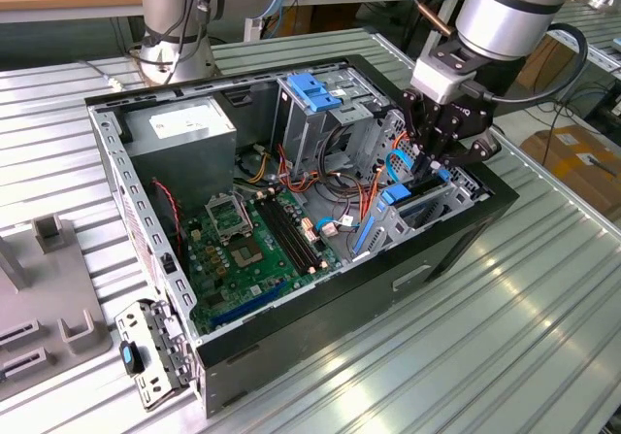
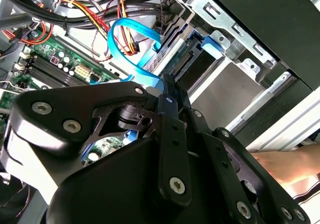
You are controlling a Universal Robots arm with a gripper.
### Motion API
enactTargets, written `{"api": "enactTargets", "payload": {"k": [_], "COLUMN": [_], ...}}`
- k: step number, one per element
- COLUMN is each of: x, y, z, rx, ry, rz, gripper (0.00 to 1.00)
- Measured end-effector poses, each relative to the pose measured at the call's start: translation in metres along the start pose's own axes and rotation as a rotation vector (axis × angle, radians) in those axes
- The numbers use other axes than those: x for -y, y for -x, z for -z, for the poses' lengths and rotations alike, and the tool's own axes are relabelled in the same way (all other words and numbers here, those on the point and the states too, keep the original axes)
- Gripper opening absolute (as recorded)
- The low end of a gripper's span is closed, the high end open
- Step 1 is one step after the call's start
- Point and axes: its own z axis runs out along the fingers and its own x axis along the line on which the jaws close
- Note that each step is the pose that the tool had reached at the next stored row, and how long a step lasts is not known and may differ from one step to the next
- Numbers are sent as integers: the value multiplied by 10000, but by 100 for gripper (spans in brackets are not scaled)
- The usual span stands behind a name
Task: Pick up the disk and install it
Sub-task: 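Insert the first disk wire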
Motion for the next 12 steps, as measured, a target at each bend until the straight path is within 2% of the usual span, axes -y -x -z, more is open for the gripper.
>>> {"api": "enactTargets", "payload": {"k": [12], "x": [1], "y": [-14], "z": [-9], "rx": [5], "ry": [-1], "rz": [1], "gripper": [16]}}
